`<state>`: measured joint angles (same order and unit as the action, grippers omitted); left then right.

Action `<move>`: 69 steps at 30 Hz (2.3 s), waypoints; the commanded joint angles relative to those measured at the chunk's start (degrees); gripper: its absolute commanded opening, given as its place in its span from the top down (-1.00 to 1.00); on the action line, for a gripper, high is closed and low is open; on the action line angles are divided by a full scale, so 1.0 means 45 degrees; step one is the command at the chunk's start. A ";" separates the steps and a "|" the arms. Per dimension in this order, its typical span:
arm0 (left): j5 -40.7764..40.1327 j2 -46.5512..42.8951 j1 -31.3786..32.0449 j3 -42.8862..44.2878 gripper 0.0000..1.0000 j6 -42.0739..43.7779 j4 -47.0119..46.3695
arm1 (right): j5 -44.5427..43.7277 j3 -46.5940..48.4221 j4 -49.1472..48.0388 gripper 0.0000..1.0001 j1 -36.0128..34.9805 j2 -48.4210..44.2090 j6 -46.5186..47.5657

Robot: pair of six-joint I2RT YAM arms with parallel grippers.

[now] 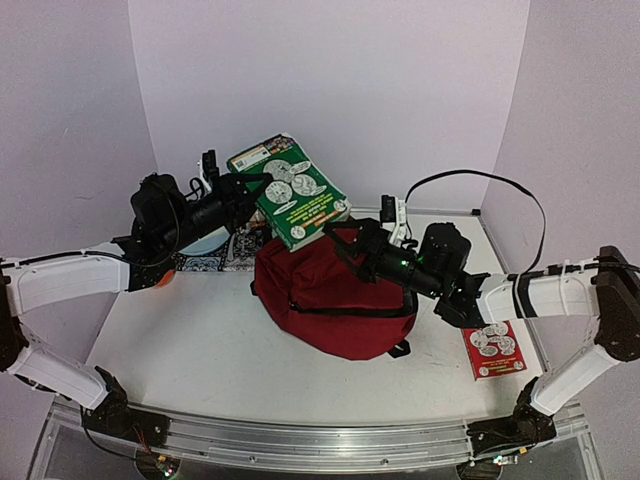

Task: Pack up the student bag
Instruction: Pass from the left arm to the right, then pick up the largest pocket of the bag from the student bag.

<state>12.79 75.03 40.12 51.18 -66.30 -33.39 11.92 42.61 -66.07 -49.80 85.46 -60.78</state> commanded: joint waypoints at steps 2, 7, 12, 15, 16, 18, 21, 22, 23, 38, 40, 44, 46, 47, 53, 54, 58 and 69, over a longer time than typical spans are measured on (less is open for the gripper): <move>-0.0057 -0.0504 -0.0048 0.0360 1.00 -0.0379 -0.2119 | 0.0488 0.0585 -0.2468 -0.96 -0.0089 0.0157 -0.0053; 0.0094 -0.0271 -0.0047 0.0206 1.00 -0.0713 -0.2293 | 0.1153 0.1331 -0.2803 -0.97 -0.0141 0.0471 0.0175; 0.0420 -0.0200 -0.0048 0.0151 1.00 -0.0904 -0.2406 | 0.0997 0.1711 -0.2973 -0.96 -0.0149 0.0570 0.0412; 0.0439 -0.0250 -0.0048 -0.0139 1.00 -0.1047 -0.2426 | 0.0826 0.1850 -0.3059 -0.95 -0.0149 0.0407 0.0714; 0.0451 -0.0263 -0.0048 -0.0237 1.00 -0.1113 -0.2447 | 0.0818 0.1898 -0.3116 -0.93 -0.0154 0.0349 0.0859; 0.0521 -0.0276 -0.0043 -0.0374 1.00 -0.1181 -0.2492 | 0.0688 0.1910 -0.3144 -0.88 -0.0152 0.0208 0.1015; 0.0658 -0.0247 -0.0048 -0.0527 1.00 -0.1338 -0.2594 | 0.0442 0.1826 -0.3196 -0.73 -0.0157 0.0020 0.1121; 0.0703 -0.0235 -0.0048 -0.0568 1.00 -0.1382 -0.2612 | 0.0411 0.1821 -0.3195 -0.65 -0.0152 -0.0001 0.1137; 0.0751 -0.0239 -0.0046 -0.0596 1.00 -0.1426 -0.2642 | 0.0353 0.1809 -0.3199 -0.59 -0.0148 -0.0007 0.1142; 0.1323 -0.0337 0.0245 -0.1709 0.83 -0.0801 -0.2755 | -0.0094 0.1657 -0.3334 0.87 -0.0080 0.0197 0.1066; 0.1042 -0.0446 0.0245 -0.2041 0.51 -0.0288 -0.2702 | -0.0226 0.1373 -0.3331 1.00 -0.0032 -0.0043 0.1016; 0.0770 -0.0465 0.0227 -0.2403 -0.07 0.1050 -0.2099 | -0.0581 0.0647 -0.3325 1.00 0.0108 -0.0712 0.1013; 0.0816 -0.0367 0.0225 -0.2334 -0.26 0.2051 -0.1407 | -0.0769 0.0315 -0.3178 1.00 0.0190 -0.1076 0.1028; 0.0814 -0.0310 0.0225 -0.2309 -0.35 0.2605 -0.1124 | -0.0860 0.0147 -0.3052 1.00 0.0237 -0.1275 0.1047; 0.1319 0.0064 0.0281 -0.1961 -0.80 0.5832 0.0532 | -0.2099 -0.0911 -0.1401 1.00 0.0413 -0.2943 0.1499; 0.1268 0.0118 0.0332 -0.1866 -0.86 0.6370 0.0914 | -0.2424 -0.1081 -0.0942 1.00 0.0418 -0.3336 0.1588; 0.0629 0.0330 0.0741 -0.1430 -0.98 0.8618 0.2802 | -0.3622 -0.1522 0.0848 1.00 0.0412 -0.4608 0.1791; -0.3410 0.1844 0.4037 0.0819 -0.99 1.3616 0.6792 | -0.4917 -0.2258 0.3674 1.00 0.0410 -0.6543 0.1452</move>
<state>5.91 81.20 55.44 50.54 -15.36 -9.16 -7.62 32.25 -46.95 -47.97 59.00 -54.06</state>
